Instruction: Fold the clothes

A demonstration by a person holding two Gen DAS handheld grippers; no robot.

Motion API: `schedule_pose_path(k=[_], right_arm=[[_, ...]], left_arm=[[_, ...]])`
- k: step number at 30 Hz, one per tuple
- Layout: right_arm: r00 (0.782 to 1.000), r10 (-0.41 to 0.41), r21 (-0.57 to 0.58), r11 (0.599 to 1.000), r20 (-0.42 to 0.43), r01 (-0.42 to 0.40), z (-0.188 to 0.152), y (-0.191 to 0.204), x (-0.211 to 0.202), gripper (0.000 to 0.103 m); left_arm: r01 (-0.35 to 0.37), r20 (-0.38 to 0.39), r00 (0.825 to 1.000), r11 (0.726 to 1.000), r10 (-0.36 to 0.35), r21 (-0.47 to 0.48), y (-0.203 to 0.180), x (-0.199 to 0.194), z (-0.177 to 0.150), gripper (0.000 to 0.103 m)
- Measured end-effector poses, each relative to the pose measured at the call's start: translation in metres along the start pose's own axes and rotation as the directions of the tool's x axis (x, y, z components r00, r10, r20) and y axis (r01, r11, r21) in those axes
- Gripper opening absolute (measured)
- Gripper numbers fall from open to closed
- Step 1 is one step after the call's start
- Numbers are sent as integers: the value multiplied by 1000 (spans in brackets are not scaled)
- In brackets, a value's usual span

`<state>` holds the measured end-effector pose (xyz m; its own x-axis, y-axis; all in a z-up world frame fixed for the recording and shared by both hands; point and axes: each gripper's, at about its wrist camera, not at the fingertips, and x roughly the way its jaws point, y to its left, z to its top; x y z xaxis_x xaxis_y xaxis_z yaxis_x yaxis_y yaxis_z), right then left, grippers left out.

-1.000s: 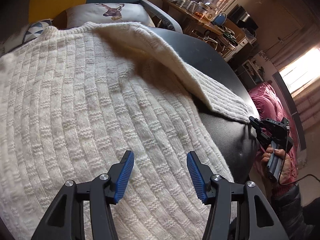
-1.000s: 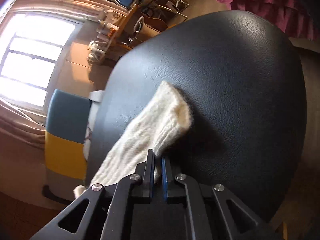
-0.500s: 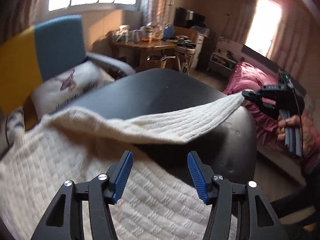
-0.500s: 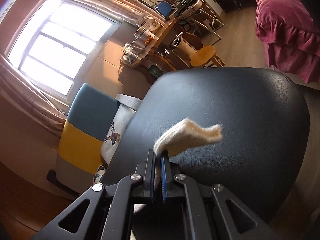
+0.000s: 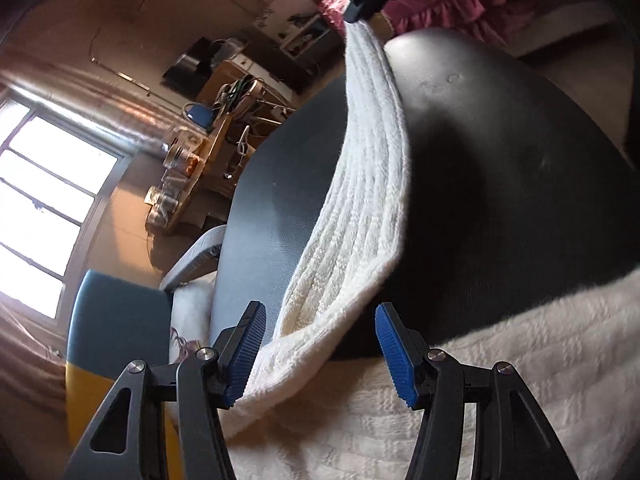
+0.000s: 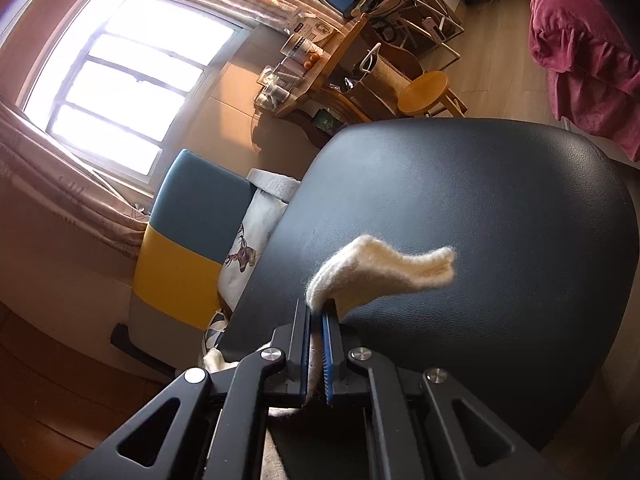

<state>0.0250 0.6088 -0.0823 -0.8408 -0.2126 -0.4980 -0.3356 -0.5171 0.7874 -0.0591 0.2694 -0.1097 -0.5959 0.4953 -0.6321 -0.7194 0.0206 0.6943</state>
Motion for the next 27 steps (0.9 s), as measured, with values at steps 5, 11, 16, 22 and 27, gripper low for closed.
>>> schedule_pose_path(k=[5,11,16,22,27], right_arm=[[1000,20,24,1000,-5,-20,-7,-9,6,4],[1000,21,24,1000,1,-21,-11,-14,12,4],[1000,20,-3,1000,22,-20,-9,-4,3,4],[996,41,-47,998,84,-38,-5,14,-33,4],[989,30,-55,998,144,-22,16,20,-49,4]], left_arm=[[89,-59,994,995,-92,-55,8,27,-3,66],[210,-128,963,959,-236,-188,19,64,-5,7],[286,-21,943,843,-331,-456,55,55,-3,7],[366,161,929,762,-333,-534,100,1,11,7],[392,212,919,713,-332,-581,139,10,21,7]])
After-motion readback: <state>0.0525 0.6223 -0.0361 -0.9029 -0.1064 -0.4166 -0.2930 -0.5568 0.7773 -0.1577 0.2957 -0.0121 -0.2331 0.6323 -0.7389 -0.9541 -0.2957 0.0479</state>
